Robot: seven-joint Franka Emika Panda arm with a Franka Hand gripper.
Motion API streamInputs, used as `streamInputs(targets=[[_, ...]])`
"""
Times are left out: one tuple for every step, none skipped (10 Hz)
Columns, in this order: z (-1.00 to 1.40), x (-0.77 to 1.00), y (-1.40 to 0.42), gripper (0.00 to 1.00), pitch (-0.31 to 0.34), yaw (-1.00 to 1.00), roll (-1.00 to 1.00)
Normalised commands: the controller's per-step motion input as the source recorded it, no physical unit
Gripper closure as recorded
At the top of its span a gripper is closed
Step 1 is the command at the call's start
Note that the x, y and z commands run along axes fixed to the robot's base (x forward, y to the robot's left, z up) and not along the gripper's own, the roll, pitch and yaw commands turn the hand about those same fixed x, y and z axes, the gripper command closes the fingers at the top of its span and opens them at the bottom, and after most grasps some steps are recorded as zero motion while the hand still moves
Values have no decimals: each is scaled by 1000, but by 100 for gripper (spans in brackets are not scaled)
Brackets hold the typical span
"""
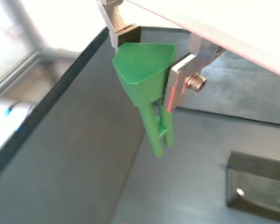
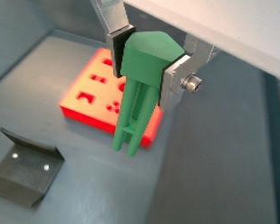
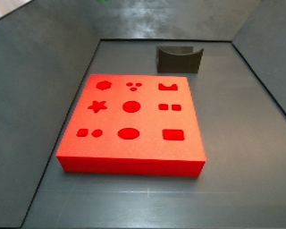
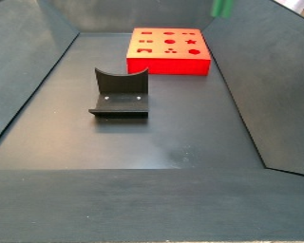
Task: Pick up the 3 prong object. Move up. Move to above the board. Insert the 3 prong object.
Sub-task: Move to above the board, then insert the 3 prong object.
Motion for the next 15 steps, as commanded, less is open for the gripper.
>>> streamInputs(targets=[[19,463,-1000,100,-81,1000,15],[23,479,-1000,100,-82,1000,-5],[17,472,-1000,100,-89,1000,41],[19,483,-1000,100,-56,725,67],[20,497,-1000,100,-40,556,45],[12,517,-1000,100,-10,296,39],[18,525,-1000,100,3,173,39],[13,476,-842,100,20,77,45],[12,394,-658,100,28,55,46],[15,195,-286,100,43,19,63],[17,138,-186,100,46,19,62],[-129,0,0,100,-17,0,-50],[-69,0,49,100,-11,0,-140],[0,0,0,100,7,0,0],[-17,0,0,100,0,0,0]])
